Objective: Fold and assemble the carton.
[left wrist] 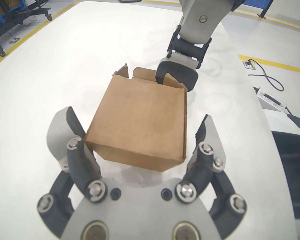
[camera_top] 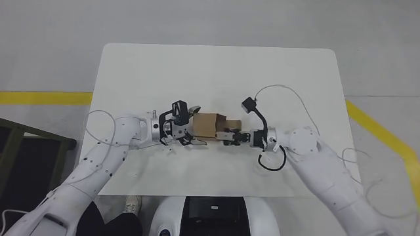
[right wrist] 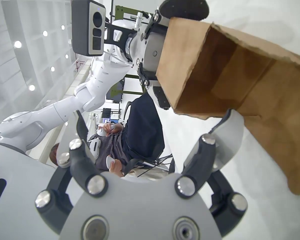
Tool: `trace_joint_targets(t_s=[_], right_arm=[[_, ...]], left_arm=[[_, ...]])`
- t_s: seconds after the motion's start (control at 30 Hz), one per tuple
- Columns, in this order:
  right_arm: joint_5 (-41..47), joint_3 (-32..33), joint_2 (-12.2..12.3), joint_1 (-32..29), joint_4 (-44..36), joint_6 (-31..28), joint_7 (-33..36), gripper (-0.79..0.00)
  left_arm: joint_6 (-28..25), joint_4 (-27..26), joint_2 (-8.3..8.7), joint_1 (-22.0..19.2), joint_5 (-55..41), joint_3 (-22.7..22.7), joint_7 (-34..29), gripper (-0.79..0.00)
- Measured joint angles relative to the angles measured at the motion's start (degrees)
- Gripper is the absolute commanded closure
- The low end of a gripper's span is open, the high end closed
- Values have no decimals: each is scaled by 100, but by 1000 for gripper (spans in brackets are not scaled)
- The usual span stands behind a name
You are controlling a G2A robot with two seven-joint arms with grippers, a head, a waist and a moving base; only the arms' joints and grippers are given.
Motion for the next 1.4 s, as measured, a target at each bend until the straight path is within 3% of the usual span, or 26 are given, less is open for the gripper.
trace_joint_targets(t_s=[0.27,0.67,0.93,1.17,1.4], right_arm=[[333,-479,-260,558,718,-433,22,-785],[567,-761,-493,787,1285,-707,-158,-785],[564,-281,-330,625,1044,-677,93,-785],[65,372,-65,215,553,-119,78,-785],[-79,344,-98,323,742,-372,-83,-785]], left_arm=[[-57,48,-41,-10,22,21,8,-785],[-71,32,-83,2,56,6,-26,-785],[-97,41,-83,30,64,-68,-78,-785],[-118,-15,-73,82,70,-152,-111,-785],[-137,-64,-76,114,71,-200,-136,-785]])
